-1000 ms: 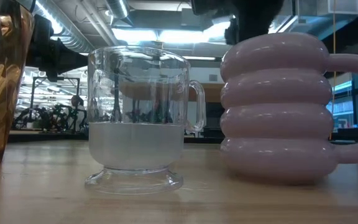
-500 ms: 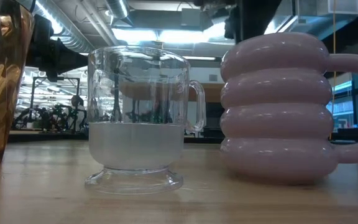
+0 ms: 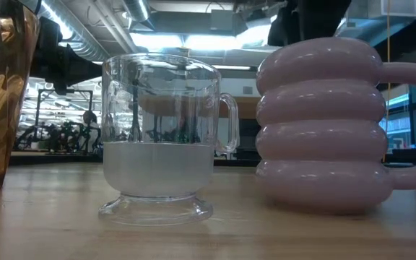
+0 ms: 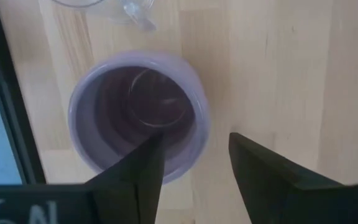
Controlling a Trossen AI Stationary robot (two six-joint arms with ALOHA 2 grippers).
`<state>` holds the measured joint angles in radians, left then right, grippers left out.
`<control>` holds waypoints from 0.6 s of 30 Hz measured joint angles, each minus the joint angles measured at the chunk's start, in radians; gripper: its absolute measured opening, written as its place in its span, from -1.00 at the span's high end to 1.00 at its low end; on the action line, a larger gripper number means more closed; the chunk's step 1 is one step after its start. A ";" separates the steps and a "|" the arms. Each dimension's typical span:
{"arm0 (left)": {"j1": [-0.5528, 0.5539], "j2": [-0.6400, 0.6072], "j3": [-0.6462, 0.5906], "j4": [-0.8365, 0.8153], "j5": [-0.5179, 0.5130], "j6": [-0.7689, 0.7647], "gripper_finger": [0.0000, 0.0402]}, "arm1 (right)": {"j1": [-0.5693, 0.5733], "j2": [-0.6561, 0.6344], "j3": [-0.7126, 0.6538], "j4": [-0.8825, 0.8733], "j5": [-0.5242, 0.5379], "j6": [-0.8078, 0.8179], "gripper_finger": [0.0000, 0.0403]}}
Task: Stack small to large cups/mugs on shelf
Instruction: Put the purple mug on the shelf
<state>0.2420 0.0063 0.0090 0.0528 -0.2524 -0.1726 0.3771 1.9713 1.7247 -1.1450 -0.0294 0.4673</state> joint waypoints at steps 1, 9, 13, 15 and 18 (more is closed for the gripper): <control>0.000 0.000 0.000 0.000 0.000 0.000 1.00 | 0.000 0.000 -0.003 0.007 0.000 0.000 0.10; 0.000 0.000 0.000 0.001 0.000 0.000 1.00 | 0.000 0.000 -0.061 0.093 -0.001 0.010 0.10; 0.000 0.000 0.000 0.000 0.000 0.000 1.00 | 0.000 0.000 -0.086 0.112 0.000 0.024 0.10; 0.000 0.000 0.000 0.000 0.000 0.000 1.00 | 0.000 0.000 -0.090 0.108 -0.001 0.023 0.10; 0.000 0.000 0.000 0.000 0.000 0.000 1.00 | 0.000 0.000 -0.101 0.113 -0.001 0.023 0.10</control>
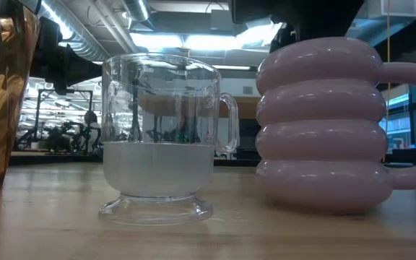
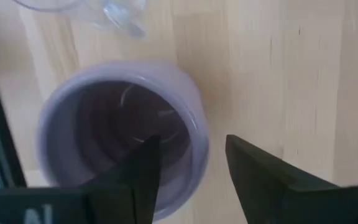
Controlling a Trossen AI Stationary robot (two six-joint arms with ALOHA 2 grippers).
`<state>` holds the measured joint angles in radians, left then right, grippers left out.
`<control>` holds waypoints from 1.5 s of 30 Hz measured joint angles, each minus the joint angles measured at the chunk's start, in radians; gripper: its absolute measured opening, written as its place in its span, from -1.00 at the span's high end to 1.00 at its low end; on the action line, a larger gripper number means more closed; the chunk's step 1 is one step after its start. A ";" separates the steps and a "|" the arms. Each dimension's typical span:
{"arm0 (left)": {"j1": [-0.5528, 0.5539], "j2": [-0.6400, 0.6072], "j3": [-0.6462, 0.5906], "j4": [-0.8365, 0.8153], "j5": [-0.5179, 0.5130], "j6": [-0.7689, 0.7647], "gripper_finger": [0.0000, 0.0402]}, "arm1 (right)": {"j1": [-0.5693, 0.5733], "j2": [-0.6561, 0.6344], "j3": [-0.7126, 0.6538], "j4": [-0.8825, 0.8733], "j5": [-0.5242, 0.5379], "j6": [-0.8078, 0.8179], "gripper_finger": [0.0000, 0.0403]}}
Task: Stack small to large cups/mugs on shelf
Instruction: Put the purple mug on the shelf
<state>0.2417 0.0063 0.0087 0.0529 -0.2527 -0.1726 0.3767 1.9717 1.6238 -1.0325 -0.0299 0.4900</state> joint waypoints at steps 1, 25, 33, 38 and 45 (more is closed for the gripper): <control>0.000 0.000 0.000 0.000 0.000 0.000 1.00 | 0.000 0.000 -0.010 0.007 -0.002 0.002 0.11; 0.000 0.000 0.000 0.000 0.000 0.000 1.00 | -0.035 0.002 -0.044 0.097 -0.073 0.009 0.81; 0.000 0.000 0.000 0.000 0.000 0.000 1.00 | -0.096 0.002 0.061 -0.026 -0.058 0.056 0.80; 0.000 0.000 0.000 0.000 0.000 0.000 1.00 | -0.141 0.002 0.223 -0.242 0.047 0.055 0.80; 0.000 0.000 0.000 0.000 0.000 0.000 1.00 | -0.225 0.002 0.516 -0.496 0.200 0.086 0.79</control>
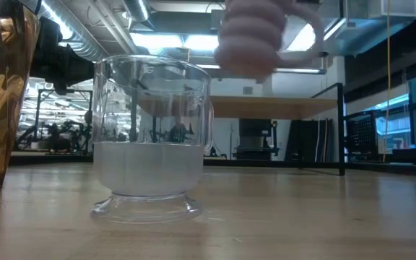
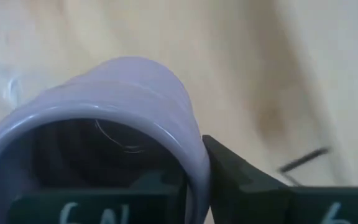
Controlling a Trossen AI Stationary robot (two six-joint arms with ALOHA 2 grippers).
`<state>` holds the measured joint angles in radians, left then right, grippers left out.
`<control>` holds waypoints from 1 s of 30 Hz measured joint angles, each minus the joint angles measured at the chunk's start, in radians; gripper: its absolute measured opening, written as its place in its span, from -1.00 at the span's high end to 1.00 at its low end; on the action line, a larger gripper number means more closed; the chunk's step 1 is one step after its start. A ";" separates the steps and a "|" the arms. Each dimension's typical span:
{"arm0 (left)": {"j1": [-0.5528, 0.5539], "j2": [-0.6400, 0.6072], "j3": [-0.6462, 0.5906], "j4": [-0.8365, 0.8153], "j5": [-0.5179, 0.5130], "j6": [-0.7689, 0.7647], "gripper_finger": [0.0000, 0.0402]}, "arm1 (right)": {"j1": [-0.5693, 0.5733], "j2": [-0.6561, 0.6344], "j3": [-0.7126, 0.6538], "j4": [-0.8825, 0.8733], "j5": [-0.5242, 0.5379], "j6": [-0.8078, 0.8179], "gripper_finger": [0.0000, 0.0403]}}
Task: Stack small to large cups/mugs on shelf
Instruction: Put the purple mug on the shelf
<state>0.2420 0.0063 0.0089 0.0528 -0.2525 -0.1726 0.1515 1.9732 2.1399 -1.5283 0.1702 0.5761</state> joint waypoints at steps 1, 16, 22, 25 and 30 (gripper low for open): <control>0.000 0.000 0.000 0.000 0.000 0.000 1.00 | -0.014 0.000 0.041 -0.020 0.021 0.012 0.80; 0.000 0.000 0.000 0.000 0.000 0.000 1.00 | -0.307 -0.008 0.205 -0.038 0.083 0.183 0.80; 0.000 0.000 0.000 0.001 0.000 0.000 1.00 | -0.424 -0.008 0.202 -0.040 -0.052 0.241 0.78; 0.000 0.000 0.000 0.000 0.000 0.000 1.00 | -0.472 -0.008 0.202 -0.045 -0.092 0.262 0.78; 0.000 0.000 0.000 0.000 0.000 0.000 1.00 | -0.535 -0.008 0.192 -0.042 -0.147 0.314 0.77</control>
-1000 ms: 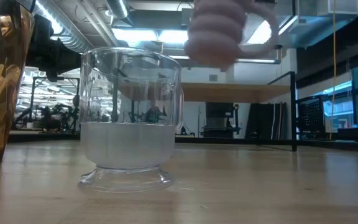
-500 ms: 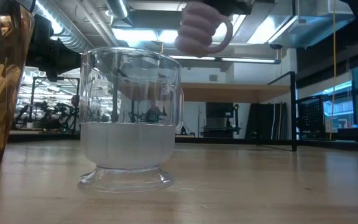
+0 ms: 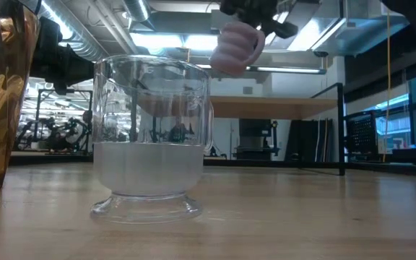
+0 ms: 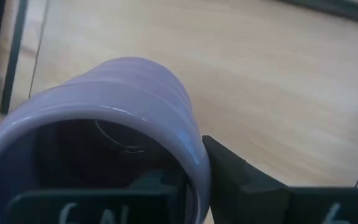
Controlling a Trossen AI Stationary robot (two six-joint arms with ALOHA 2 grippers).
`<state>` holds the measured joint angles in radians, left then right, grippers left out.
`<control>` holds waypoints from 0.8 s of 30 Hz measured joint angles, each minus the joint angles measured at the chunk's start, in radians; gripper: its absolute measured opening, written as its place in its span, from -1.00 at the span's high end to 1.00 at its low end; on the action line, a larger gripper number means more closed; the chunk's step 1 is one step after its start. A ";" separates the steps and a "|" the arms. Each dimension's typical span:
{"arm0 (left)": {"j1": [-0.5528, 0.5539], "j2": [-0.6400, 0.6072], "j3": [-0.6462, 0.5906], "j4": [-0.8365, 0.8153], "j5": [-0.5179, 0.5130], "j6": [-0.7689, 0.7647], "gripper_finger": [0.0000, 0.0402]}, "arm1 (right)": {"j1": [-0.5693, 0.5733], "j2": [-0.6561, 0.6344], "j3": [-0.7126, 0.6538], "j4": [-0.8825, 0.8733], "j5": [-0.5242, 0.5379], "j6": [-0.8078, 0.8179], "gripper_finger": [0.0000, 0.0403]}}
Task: Stack small to large cups/mugs on shelf
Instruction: Put the purple mug on the shelf
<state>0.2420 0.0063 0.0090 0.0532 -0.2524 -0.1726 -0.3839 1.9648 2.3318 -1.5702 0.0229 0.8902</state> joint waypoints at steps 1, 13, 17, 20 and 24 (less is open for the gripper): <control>0.000 0.000 0.000 0.000 0.000 0.000 1.00 | -0.007 0.000 -0.007 0.001 -0.005 0.013 0.77; 0.000 0.000 0.000 0.000 0.000 0.000 1.00 | 0.009 -0.003 -0.221 0.007 -0.036 0.084 0.77; 0.000 0.000 0.000 0.000 0.000 0.000 1.00 | 0.009 -0.003 -0.219 0.009 -0.054 0.100 0.77; 0.000 0.000 0.000 0.000 0.000 0.000 1.00 | 0.009 0.000 -0.202 0.026 -0.053 0.096 0.77; 0.000 0.000 0.000 0.000 0.000 0.000 1.00 | 0.010 0.000 -0.179 0.026 -0.054 0.073 0.77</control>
<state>0.2418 0.0063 0.0088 0.0530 -0.2526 -0.1726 -0.3742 1.9648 2.1533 -1.5443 -0.0307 0.9636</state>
